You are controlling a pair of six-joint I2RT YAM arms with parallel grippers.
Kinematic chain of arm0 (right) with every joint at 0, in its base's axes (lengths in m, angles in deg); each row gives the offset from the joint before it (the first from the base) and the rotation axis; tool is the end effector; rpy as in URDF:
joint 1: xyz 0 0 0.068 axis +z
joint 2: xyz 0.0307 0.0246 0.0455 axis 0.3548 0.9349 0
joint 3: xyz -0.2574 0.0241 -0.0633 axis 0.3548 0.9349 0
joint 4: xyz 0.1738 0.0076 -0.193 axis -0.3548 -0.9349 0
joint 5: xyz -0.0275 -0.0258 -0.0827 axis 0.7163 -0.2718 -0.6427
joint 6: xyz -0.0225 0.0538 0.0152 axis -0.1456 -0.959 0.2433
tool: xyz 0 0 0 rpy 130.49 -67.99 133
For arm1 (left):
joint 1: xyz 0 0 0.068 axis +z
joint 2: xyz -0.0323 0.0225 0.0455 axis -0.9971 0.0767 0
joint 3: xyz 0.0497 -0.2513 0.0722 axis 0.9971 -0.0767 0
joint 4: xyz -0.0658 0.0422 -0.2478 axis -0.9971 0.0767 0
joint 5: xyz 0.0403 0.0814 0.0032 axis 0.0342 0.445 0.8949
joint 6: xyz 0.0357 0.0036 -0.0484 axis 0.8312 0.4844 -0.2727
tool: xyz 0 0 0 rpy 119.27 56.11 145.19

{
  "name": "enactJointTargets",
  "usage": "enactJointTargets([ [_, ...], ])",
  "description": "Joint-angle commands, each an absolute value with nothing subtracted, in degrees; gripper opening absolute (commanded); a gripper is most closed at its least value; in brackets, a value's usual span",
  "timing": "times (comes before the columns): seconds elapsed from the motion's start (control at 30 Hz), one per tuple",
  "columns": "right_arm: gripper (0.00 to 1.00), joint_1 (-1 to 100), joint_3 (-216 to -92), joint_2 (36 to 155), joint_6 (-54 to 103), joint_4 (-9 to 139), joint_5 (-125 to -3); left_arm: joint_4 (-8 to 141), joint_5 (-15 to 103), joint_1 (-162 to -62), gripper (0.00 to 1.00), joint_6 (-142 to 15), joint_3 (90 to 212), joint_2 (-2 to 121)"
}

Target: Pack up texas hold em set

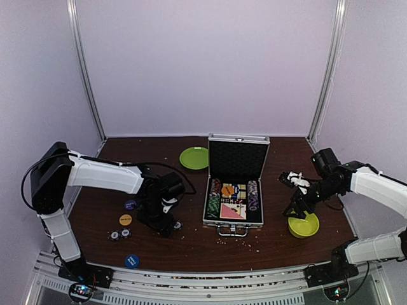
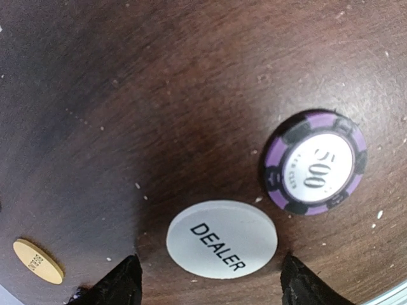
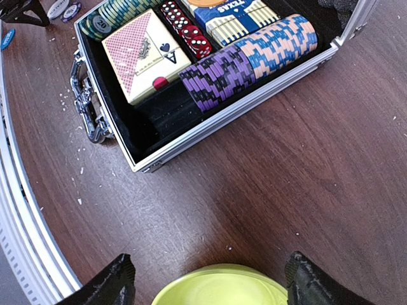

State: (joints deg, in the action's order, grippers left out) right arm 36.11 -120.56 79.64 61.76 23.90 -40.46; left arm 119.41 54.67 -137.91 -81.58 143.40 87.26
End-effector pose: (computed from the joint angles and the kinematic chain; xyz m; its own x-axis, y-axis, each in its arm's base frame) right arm 0.1937 0.0769 0.2042 -0.5354 -0.5957 -0.5987 -0.8178 0.5426 0.1915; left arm 0.1892 -0.2419 0.1376 -0.9226 0.3851 -0.0235 0.3843 0.9226 0.0336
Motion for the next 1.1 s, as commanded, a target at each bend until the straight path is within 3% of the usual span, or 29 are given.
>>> enactJointTargets([
  [0.0,0.81,35.74,-122.01,79.95,62.53,23.47,-40.81,117.83,54.22,-137.46,0.77,-81.16,145.63,89.08],
  [1.07,0.82,35.81,-122.07,80.44,62.65,23.3,-40.81,117.02,53.72,-137.48,0.44,-81.78,143.72,89.01],
])
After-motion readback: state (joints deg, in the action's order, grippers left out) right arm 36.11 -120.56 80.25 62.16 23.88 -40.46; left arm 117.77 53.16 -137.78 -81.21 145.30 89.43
